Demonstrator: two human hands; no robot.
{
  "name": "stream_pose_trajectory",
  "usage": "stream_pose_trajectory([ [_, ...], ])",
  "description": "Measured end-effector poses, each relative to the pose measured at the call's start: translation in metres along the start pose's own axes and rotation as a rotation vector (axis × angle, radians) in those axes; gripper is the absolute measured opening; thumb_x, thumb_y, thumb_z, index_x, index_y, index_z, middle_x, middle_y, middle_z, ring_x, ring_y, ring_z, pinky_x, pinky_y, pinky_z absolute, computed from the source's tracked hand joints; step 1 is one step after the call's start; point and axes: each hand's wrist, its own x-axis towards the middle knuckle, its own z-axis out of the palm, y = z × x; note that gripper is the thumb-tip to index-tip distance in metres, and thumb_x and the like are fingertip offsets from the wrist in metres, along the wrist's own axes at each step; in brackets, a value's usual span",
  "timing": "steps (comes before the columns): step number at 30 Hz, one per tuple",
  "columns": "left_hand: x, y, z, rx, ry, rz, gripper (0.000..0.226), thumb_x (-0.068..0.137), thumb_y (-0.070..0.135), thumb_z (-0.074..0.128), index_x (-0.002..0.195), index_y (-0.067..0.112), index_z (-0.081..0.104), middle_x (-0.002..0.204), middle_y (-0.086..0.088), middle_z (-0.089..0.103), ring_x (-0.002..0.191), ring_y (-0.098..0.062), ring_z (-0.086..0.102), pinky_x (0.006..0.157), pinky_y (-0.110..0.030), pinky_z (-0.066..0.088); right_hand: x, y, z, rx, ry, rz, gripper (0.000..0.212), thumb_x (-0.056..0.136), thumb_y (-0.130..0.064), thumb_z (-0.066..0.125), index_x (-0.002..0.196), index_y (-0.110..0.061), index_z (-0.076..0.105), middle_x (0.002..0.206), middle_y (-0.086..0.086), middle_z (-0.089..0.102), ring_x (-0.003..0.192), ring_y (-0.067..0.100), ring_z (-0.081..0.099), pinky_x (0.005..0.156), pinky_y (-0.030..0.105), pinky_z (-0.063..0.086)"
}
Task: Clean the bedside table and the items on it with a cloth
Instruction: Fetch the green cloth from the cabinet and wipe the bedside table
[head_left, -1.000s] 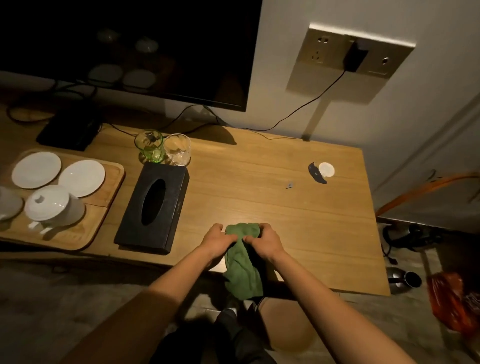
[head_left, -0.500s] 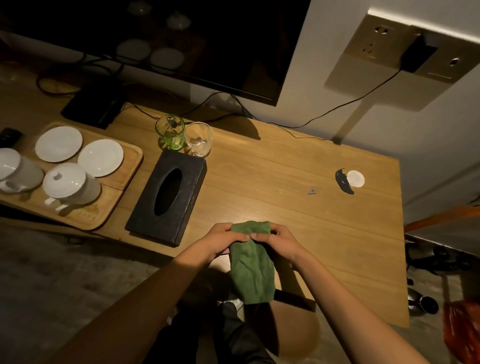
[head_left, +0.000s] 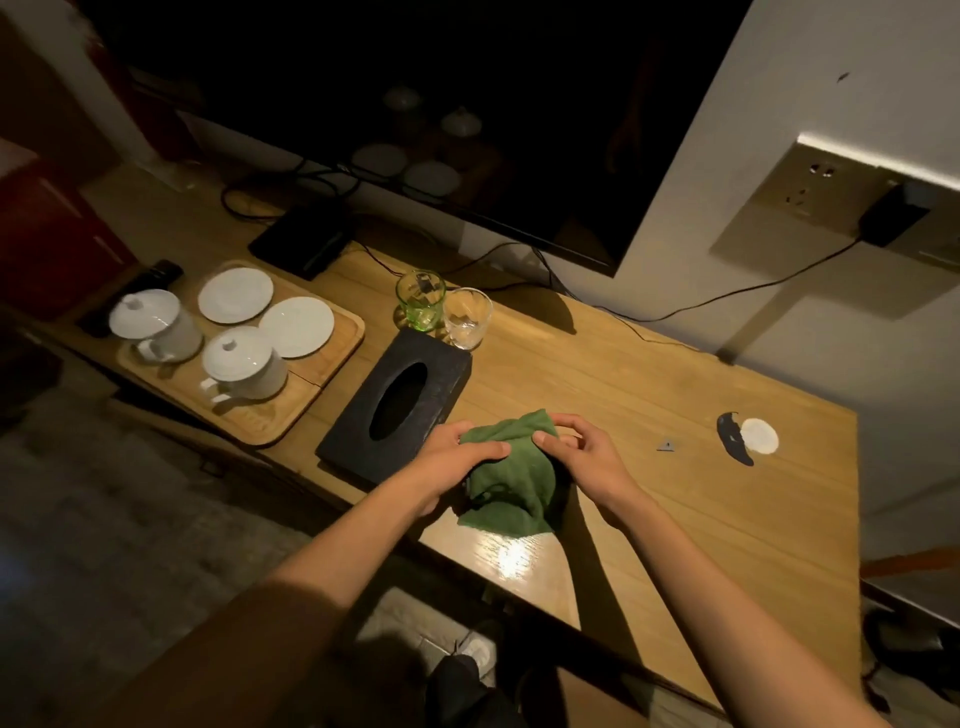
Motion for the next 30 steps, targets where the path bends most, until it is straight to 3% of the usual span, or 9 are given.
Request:
stream_pose_trajectory([
  [3,-0.016,0.011,-0.006,0.019,-0.024,0.032,0.048,0.073,0.032,0.086,0.114,0.015,0.069,0.108,-0.004,0.075,0.096,-0.018,0.073,0.083,-0.034,0.06,-0.008,-0.011,0.004,-0.013,0.01,-0.029,0.034,0.088,-0.023,0.076,0.119,-0.02,0.064,0.094,0.006,0.079,0.087,0.019,0.076,0.064,0.022,0.058],
  [6,-0.04,0.02,-0.013,0.005,0.041,0.132,0.017,0.074,0.03,0.084,0.077,0.023,0.07,0.087,-0.002,0.077,0.082,-0.015,0.075,0.07,-0.031,0.059,-0.02,-0.027,0.017,-0.034,0.003,-0.056,0.032,0.086,-0.029,0.078,0.115,-0.026,0.065,0.094,-0.001,0.079,0.085,0.012,0.076,0.061,0.016,0.056],
  [8,-0.054,0.022,-0.021,-0.001,0.096,0.186,0.021,0.075,0.029,0.084,0.07,0.022,0.064,0.083,-0.002,0.077,0.081,-0.016,0.075,0.066,-0.029,0.057,-0.027,-0.039,0.029,-0.054,-0.016,-0.088,0.031,0.086,-0.03,0.077,0.114,-0.026,0.066,0.095,-0.004,0.079,0.086,0.007,0.075,0.06,0.014,0.055],
  [13,-0.116,0.013,-0.072,-0.101,0.24,0.267,0.029,0.075,0.02,0.085,0.095,0.014,0.065,0.089,-0.003,0.077,0.08,-0.014,0.075,0.063,-0.027,0.058,-0.063,-0.055,0.085,-0.116,-0.145,-0.209,0.027,0.088,-0.027,0.076,0.114,-0.03,0.07,0.105,-0.008,0.077,0.101,0.009,0.072,0.073,0.021,0.059],
  [17,-0.182,-0.011,-0.124,-0.146,0.308,0.36,0.034,0.078,0.009,0.082,0.107,0.013,0.065,0.1,-0.006,0.077,0.094,-0.018,0.074,0.078,-0.03,0.061,-0.101,-0.06,0.144,-0.301,-0.339,-0.349,0.055,0.085,-0.023,0.078,0.133,-0.039,0.055,0.111,-0.023,0.07,0.103,0.002,0.068,0.083,0.043,0.062],
  [20,-0.239,-0.035,-0.165,-0.085,0.39,0.443,0.027,0.08,0.004,0.08,0.1,0.016,0.067,0.102,-0.007,0.076,0.099,-0.019,0.072,0.085,-0.03,0.06,-0.135,-0.067,0.201,-0.454,-0.536,-0.492,0.071,0.087,-0.017,0.077,0.142,-0.048,0.044,0.119,-0.034,0.061,0.106,-0.002,0.066,0.075,0.036,0.063],
  [23,-0.29,-0.063,-0.205,0.024,0.545,0.491,0.024,0.08,0.005,0.08,0.099,0.014,0.066,0.101,-0.006,0.073,0.101,-0.017,0.069,0.089,-0.034,0.058,-0.164,-0.069,0.266,-0.592,-0.691,-0.657,0.061,0.09,-0.012,0.072,0.141,-0.038,0.052,0.138,-0.019,0.058,0.125,0.005,0.057,0.096,0.034,0.055],
  [26,-0.338,-0.101,-0.242,0.063,0.689,0.539,0.032,0.081,-0.002,0.076,0.107,0.011,0.062,0.108,-0.01,0.067,0.107,-0.023,0.066,0.096,-0.041,0.055,-0.192,-0.061,0.332,-0.679,-0.802,-0.76,0.051,0.089,-0.014,0.073,0.136,-0.029,0.059,0.132,-0.013,0.061,0.12,0.005,0.059,0.096,0.028,0.053],
  [30,-0.4,-0.16,-0.283,0.234,0.805,0.57,0.042,0.084,0.005,0.072,0.113,0.03,0.055,0.123,-0.002,0.051,0.119,-0.014,0.055,0.101,-0.036,0.049,-0.229,-0.038,0.406,-0.74,-0.883,-0.84,0.039,0.087,-0.024,0.076,0.123,-0.031,0.063,0.117,-0.014,0.066,0.108,0.0,0.063,0.089,0.021,0.053],
])
